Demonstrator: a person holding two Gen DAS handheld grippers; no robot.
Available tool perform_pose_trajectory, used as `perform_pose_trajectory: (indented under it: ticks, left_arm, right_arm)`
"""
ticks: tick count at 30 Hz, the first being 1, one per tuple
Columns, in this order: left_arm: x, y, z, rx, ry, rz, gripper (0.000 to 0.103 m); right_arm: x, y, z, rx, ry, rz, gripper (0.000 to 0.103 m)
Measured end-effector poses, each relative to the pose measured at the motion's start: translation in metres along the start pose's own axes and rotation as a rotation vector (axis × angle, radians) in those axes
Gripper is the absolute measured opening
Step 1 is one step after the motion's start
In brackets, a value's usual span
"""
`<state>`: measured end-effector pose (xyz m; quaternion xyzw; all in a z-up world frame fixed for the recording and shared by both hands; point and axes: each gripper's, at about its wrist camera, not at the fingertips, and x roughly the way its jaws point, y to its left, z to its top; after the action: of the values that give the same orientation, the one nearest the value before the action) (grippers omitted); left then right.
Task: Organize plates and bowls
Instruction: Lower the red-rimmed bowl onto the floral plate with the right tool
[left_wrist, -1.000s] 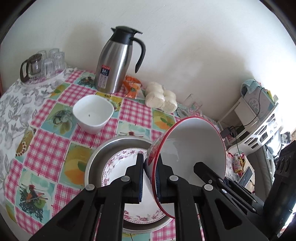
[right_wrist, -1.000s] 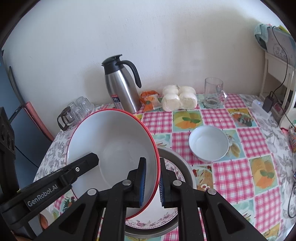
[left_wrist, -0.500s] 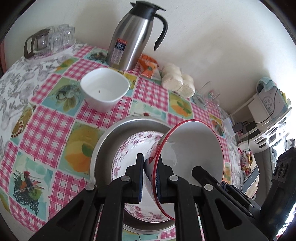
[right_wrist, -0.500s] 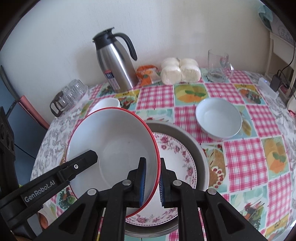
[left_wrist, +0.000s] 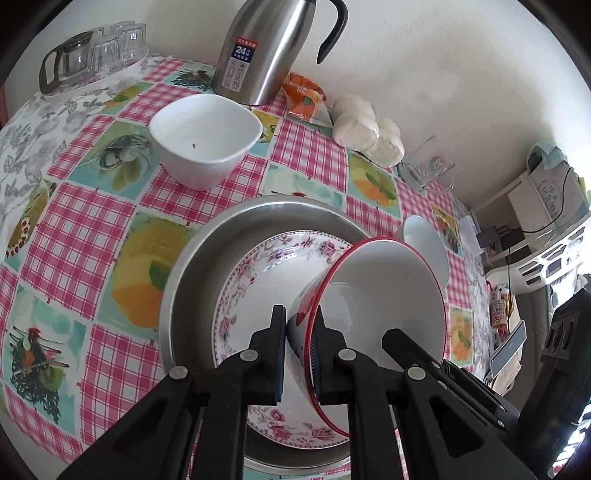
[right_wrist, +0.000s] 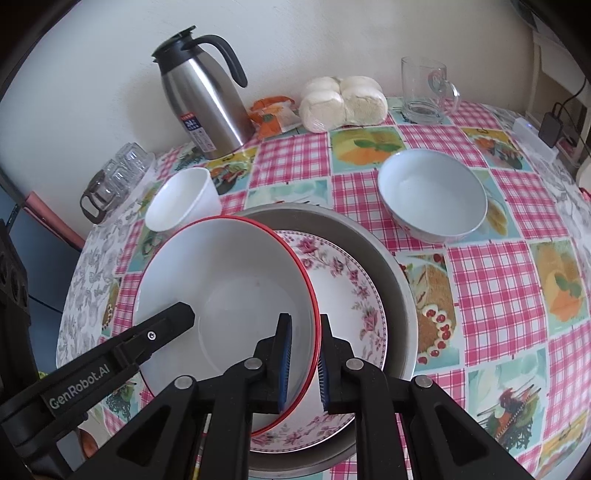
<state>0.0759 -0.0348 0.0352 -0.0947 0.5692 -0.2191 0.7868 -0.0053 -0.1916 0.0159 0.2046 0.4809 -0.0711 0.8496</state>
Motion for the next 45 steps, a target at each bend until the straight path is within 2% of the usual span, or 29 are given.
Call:
perform_pose_trajectory:
  ticks: [23,31,45]
  left_arm:
    - [0.024,-0.002,-0.001,-0.005,0.051,0.006,0.012]
    - [0.024,0.001,0.001,-0.032,0.048,-0.024,0.016]
    - [0.022,0.009,0.003,-0.102,0.051,-0.068,0.017]
  right_arm:
    - [0.019,-0.015,-0.004,0.047,0.052,-0.008,0.014]
    - [0.024,-0.018,-0.002,0.072,0.054,0.013,0.017]
    - [0.026,-0.019,0.0,0.093,0.054,0.029,0.018]
